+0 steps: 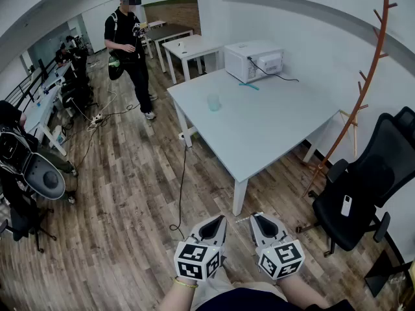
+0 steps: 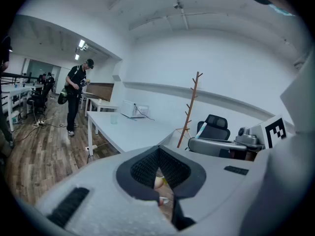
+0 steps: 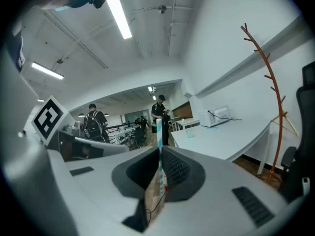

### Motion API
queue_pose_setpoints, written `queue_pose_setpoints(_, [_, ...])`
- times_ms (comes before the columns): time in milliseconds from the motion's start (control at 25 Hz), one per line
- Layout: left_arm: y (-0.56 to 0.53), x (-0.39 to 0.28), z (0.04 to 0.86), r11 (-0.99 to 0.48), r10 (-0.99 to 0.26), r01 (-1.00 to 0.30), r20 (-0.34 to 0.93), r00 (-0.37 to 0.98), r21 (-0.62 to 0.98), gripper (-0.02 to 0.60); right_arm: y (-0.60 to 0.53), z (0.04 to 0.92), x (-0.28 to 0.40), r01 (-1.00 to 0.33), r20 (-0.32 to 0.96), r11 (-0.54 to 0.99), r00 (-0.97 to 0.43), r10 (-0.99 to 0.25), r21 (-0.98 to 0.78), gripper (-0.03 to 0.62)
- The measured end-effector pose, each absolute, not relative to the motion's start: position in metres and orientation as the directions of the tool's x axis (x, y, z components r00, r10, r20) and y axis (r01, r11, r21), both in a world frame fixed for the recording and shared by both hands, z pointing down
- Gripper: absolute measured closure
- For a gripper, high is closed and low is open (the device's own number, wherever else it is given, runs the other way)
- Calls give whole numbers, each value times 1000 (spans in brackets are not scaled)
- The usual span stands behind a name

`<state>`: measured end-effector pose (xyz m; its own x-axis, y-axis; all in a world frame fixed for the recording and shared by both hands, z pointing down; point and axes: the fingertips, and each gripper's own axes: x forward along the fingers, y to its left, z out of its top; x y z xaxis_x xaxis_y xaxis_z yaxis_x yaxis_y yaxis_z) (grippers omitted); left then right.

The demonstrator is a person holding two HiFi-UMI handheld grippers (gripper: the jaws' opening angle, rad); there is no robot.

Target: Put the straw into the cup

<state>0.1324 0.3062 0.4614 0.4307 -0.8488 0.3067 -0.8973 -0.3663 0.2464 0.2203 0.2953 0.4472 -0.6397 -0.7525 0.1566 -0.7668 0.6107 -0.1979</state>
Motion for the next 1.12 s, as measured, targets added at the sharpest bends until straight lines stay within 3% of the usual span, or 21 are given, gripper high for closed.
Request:
queue_pose_setpoints(480, [334, 164, 452, -347, -863, -904, 291, 412, 251, 563, 324, 437, 258, -765, 129, 615, -641, -757, -190, 554])
queue_pose_setpoints(1120, [309, 138, 458, -344, -866, -905, 288, 409, 252, 563, 301, 440, 226, -736, 124, 635, -671, -731, -235, 553])
